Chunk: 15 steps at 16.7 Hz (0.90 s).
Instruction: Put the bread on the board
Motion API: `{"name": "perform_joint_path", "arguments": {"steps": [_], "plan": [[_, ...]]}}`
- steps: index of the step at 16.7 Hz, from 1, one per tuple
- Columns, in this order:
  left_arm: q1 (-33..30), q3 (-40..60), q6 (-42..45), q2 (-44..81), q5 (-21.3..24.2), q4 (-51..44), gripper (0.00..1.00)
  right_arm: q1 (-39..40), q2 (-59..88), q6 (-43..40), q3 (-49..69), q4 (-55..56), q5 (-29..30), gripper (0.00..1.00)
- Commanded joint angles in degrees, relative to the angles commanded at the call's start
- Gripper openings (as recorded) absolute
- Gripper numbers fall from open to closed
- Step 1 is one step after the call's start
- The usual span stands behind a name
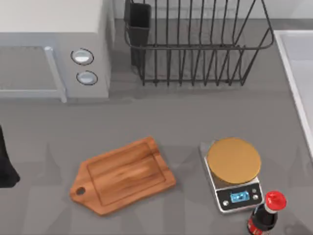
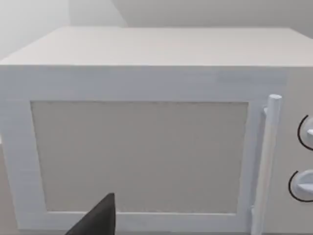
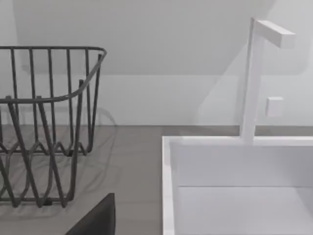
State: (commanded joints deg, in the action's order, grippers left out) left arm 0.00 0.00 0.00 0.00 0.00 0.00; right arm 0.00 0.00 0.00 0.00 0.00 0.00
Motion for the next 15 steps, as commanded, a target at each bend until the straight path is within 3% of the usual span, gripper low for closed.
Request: {"name": "perform_joint_path", "arguments": {"steps": [7,15], "plan": [[1.67,7.77,2.29,9.11,0.73,-7.09,1.00,0.00,0.00,0.00,0.00,0.00,0.00,1.00],[7.34,37.64,10.27,50.83,1.29,-30.06,1.00,0.00,0.00,0.00,0.00,0.00,0.00,1.00]]}}
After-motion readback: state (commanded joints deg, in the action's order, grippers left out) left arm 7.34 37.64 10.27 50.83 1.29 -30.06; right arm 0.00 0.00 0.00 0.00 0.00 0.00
